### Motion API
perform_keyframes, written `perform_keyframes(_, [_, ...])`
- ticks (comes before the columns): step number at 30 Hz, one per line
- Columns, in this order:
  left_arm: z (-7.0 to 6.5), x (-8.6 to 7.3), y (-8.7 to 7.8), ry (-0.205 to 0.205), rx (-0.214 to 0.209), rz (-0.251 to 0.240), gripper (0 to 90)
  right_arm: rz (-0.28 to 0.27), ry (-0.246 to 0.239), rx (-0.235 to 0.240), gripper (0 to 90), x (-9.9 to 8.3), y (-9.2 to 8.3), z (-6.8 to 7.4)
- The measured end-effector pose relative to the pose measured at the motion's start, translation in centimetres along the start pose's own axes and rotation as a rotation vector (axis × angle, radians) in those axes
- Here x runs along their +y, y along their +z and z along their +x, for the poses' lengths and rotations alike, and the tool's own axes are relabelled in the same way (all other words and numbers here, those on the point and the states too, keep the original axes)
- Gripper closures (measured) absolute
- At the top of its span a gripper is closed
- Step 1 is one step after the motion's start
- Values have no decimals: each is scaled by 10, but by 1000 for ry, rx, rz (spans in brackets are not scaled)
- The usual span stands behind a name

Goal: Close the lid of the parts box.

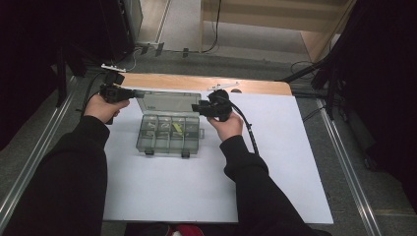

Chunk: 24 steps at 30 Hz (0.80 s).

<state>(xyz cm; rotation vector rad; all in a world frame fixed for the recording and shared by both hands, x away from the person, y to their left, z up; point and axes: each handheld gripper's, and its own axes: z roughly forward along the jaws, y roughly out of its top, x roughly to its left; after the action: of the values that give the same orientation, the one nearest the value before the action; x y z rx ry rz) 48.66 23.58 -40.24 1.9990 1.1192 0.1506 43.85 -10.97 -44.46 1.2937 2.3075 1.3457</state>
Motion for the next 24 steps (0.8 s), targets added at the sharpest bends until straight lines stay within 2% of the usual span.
perform_keyframes(3, [-1, -1, 0, 3, -2, 5, 894, 0, -6, -7, 531, -2, -1, 0])
perform_keyframes(8, [-1, -2, -1, 9, -7, 9, 894, 13, 13, 22, 530, -6, -10, -2])
perform_keyframes(12, [-4, -3, -4, 13, -13, 9, 893, 28, 30, 32, 605, -8, -23, -3])
perform_keyframes(16, [-5, -5, -6, 13, -22, 4, 894, 34, 24, 29, 762, -8, -35, -7])
perform_keyframes(17, [-5, -6, -6, 14, -25, 8, 893, 33, 49, 45, 796, -8, -37, -10])
perform_keyframes(19, [-6, -7, -7, 12, -30, 5, 893, 37, 130, 110, 849, -5, -42, -16])
perform_keyframes(20, [-6, -8, -7, 12, -33, 5, 893, 33, 142, 125, 870, -4, -43, -17])
perform_keyframes(24, [-8, -11, -9, 11, -54, 15, 892, 36, 102, 101, 900, 8, -47, -14])
